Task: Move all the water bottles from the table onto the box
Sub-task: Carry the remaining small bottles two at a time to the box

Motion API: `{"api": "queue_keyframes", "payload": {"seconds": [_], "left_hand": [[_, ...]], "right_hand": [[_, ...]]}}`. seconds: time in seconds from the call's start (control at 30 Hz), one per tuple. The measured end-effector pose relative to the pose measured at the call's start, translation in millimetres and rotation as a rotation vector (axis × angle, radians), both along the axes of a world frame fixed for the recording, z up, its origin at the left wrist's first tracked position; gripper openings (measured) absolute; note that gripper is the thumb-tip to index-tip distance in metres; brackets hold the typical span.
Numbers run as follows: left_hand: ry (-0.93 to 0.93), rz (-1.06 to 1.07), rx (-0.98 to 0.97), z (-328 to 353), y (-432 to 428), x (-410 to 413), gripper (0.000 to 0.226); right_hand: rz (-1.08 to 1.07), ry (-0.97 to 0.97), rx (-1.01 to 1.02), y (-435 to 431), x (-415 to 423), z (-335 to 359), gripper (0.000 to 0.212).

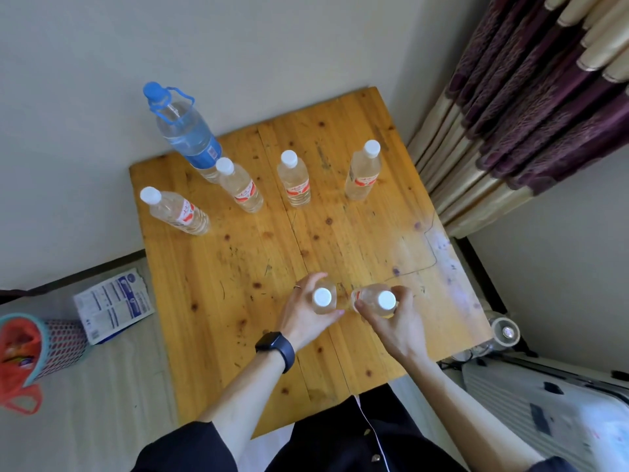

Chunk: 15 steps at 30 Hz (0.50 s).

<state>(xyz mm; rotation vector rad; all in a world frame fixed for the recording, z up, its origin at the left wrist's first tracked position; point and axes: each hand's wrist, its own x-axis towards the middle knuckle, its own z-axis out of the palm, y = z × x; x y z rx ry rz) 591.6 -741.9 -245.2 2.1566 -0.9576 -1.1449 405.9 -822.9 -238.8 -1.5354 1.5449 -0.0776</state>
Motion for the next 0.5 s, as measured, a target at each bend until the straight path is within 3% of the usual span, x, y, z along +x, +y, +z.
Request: {"api": "queue_keyframes", "payload": {"seconds": [0.1,0.33,0.5], "left_hand": [[-0.058,-0.008,0.019,-1.8,-1.4,-3.5,0.064],[-0.082,-0.033,0.021,-4.4,-1.8,6.1,0.062],[-0.131,-0.138,0.055,-4.0,-3.7,9.7,0.067]], "right_hand": [[-0.008,-0.057,-0.013,0.5,6.2,-0.4,0.071],[0.071,-0.099,-0.018,2.3,14.6,-1.1,0.084],[-0.087,-0.042,-0.063,13.0,22.2,-2.3,0.068]]}}
